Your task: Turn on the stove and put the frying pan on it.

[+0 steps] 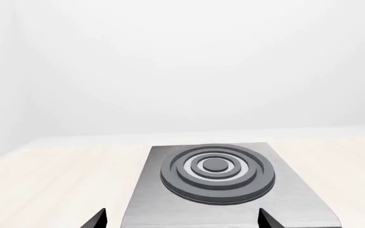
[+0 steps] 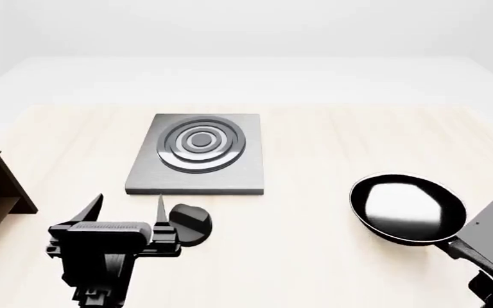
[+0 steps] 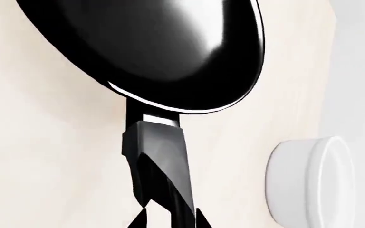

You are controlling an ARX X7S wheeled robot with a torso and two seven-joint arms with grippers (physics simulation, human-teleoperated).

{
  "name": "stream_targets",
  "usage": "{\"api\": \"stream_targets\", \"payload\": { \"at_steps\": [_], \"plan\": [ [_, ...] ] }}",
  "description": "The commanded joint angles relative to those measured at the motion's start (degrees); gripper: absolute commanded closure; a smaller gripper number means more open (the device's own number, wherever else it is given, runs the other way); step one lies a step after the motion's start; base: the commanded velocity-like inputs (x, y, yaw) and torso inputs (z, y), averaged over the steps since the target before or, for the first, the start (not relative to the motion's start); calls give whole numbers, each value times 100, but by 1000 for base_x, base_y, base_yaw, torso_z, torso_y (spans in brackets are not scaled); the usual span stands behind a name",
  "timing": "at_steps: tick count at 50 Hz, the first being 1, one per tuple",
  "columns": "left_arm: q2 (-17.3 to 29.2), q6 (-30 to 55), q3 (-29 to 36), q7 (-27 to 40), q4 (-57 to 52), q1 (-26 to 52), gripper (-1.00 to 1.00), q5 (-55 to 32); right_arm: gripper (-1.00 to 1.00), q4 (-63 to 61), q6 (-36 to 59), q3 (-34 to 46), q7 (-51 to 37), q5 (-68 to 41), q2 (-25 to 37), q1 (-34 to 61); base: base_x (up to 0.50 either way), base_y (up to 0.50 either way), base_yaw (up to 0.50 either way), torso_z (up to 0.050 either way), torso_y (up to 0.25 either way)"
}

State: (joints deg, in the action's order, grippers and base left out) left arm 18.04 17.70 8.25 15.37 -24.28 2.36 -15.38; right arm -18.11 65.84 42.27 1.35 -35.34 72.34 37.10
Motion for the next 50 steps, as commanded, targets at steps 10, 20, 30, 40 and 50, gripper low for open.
{"api": "stream_targets", "payload": {
  "at_steps": [10,20,30,40,50],
  "plan": [
    [41,-26,7,35,-9,-15,-100,-39,100,-797,634,-178,389,747,109,1439,0,0,0,0,0],
    [58,2,8,54,-16,10,-100,-73,100,-875,588,-336,559,794,-179,1902,0,0,0,0,2],
    [80,-6,-14,66,-24,15,-100,-118,100,-580,442,-102,725,1044,-773,2318,0,0,0,0,1],
    [82,-128,-5,53,46,4,-100,-115,100,-160,207,-157,778,1100,-1375,2686,0,0,0,0,2],
    [94,-178,19,61,73,-11,-100,-106,100,298,77,158,751,1434,-1909,3027,0,0,0,0,1]
  ]
}}
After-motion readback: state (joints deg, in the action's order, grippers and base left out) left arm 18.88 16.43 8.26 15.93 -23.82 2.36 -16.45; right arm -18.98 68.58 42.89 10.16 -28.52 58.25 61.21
